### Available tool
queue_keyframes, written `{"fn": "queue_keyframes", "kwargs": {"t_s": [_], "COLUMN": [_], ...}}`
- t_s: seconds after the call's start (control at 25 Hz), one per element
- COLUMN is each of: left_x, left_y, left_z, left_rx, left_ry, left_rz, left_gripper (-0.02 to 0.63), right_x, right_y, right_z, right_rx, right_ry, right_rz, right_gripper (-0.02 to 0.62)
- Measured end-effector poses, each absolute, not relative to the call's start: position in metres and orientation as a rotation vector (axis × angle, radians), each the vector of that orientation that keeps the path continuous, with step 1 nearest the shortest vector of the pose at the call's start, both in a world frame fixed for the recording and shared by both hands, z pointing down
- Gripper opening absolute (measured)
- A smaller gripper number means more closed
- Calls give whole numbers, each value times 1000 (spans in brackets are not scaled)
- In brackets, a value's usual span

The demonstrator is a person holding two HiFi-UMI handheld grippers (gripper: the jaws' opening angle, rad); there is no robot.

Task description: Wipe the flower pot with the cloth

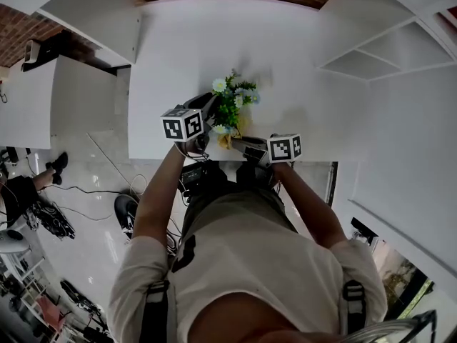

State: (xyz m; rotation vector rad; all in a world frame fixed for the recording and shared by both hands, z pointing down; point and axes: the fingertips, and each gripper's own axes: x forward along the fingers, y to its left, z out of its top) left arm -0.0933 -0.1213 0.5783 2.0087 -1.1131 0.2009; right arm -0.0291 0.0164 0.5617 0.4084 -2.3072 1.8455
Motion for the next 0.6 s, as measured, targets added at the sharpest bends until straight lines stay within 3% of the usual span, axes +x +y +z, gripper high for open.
{"fn": "queue_keyframes", "kwargs": {"t_s": [0.12,0.36,0.6], "left_x": [-94,-95,-97], "left_y": [-120,-110,-88], "left_z": [579,579,579], "left_rx": [1961,1870,1716], "left_ry": [-1095,-1041,-1110], "left_rz": [191,155,69], "left_gripper": [89,92,92], "right_x": [-16,43,21], "right_y": [4,-72,-36], "right_z": [527,515,561], "right_rx": [362,877,900], "right_ry": [-2434,-2617,-2421], "right_rz": [1883,1872,1804], "right_gripper": [68,67,67]}}
